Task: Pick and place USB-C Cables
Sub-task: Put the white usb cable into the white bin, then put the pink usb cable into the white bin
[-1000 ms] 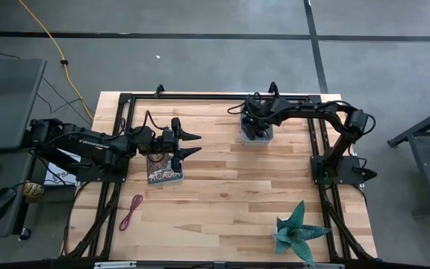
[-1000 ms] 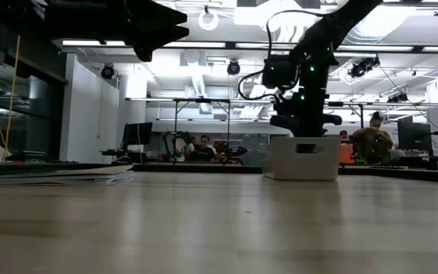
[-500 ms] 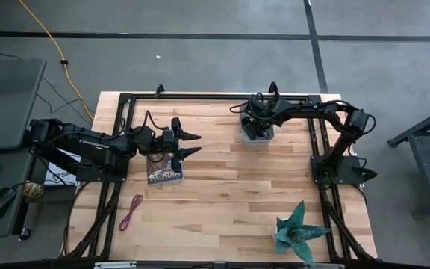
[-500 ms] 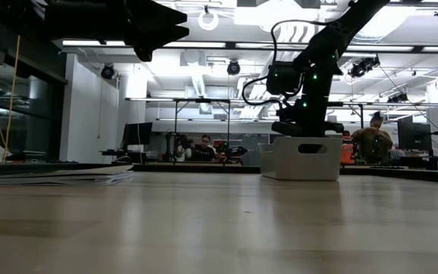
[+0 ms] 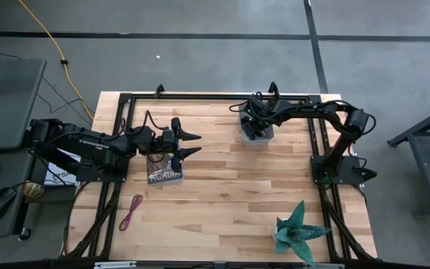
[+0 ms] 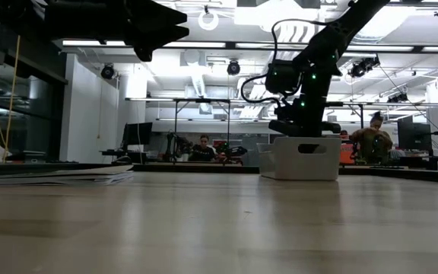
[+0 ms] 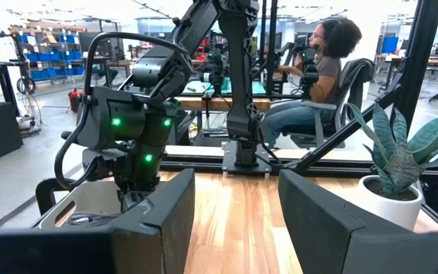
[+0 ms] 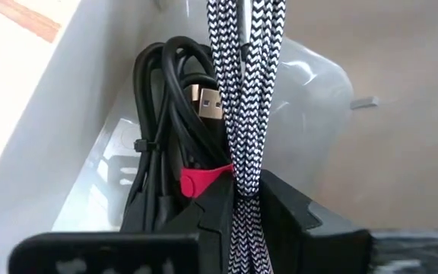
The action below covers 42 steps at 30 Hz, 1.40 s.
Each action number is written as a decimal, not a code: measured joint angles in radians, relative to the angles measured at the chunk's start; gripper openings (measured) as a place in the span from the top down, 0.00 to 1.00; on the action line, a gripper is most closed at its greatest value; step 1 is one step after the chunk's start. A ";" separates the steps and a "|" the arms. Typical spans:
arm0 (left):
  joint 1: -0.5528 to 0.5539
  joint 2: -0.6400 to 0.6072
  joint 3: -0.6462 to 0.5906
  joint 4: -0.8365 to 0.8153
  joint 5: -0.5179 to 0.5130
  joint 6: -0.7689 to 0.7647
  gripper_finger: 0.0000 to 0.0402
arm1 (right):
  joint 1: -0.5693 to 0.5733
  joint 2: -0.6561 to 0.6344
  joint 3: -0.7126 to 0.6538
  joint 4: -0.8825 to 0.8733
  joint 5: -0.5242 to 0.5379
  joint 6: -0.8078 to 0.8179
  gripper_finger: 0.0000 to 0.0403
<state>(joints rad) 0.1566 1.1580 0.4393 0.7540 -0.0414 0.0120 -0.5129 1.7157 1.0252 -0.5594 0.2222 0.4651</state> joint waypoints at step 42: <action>0.000 0.000 0.000 -0.001 0.000 0.000 0.58 | 0.003 -0.033 0.000 0.025 0.006 -0.049 0.43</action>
<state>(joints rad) 0.1566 1.1580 0.4397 0.7532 -0.0414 0.0120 -0.5102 1.6829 1.0252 -0.5347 0.2286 0.4163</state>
